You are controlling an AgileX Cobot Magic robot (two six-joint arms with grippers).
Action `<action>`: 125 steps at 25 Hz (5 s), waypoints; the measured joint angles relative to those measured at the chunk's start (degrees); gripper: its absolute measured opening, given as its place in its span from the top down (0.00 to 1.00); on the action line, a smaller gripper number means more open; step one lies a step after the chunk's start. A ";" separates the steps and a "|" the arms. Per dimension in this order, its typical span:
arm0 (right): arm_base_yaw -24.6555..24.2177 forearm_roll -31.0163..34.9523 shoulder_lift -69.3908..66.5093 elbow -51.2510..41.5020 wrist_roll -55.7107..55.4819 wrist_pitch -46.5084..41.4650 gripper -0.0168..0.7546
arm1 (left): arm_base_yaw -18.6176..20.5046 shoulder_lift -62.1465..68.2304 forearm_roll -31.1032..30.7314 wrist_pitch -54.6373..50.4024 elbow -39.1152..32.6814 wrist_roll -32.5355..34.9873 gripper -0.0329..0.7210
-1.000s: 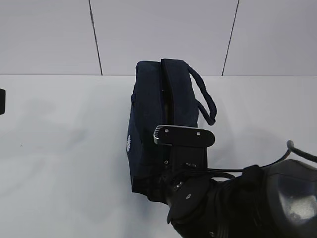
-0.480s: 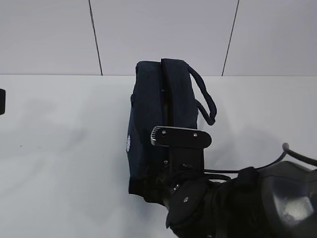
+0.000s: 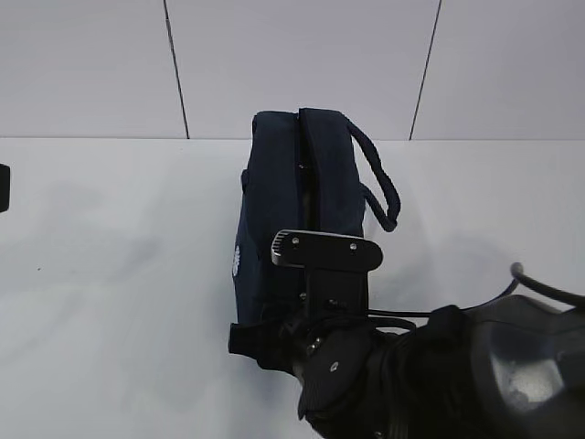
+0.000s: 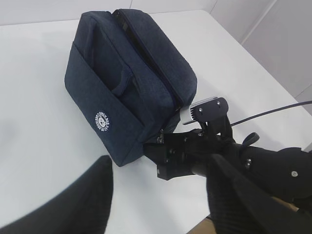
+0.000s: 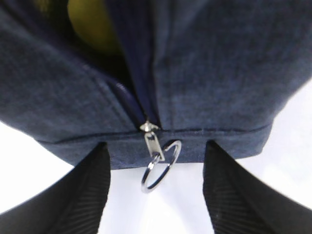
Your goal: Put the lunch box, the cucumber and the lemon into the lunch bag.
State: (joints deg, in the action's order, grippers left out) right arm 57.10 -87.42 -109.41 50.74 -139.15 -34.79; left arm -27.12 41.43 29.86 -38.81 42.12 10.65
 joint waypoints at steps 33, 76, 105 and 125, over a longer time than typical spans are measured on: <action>0.00 0.56 -0.86 0.25 -0.17 0.95 0.45 | 0.00 0.00 0.00 0.00 0.00 0.00 0.39; -0.22 0.11 -0.96 0.25 -0.26 0.02 0.57 | 0.00 0.00 0.00 -0.01 0.00 0.00 0.39; -0.22 0.21 -0.96 0.25 -1.24 -0.15 0.95 | 0.00 0.00 0.00 -0.33 0.00 0.00 0.39; -0.30 5.86 2.93 0.25 10.57 3.14 0.95 | 0.00 0.00 -0.48 -0.43 0.00 0.00 0.39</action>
State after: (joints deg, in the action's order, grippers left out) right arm 56.80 -81.55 -106.48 50.99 -128.58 -31.65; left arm -27.12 41.43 29.38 -39.24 42.12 10.65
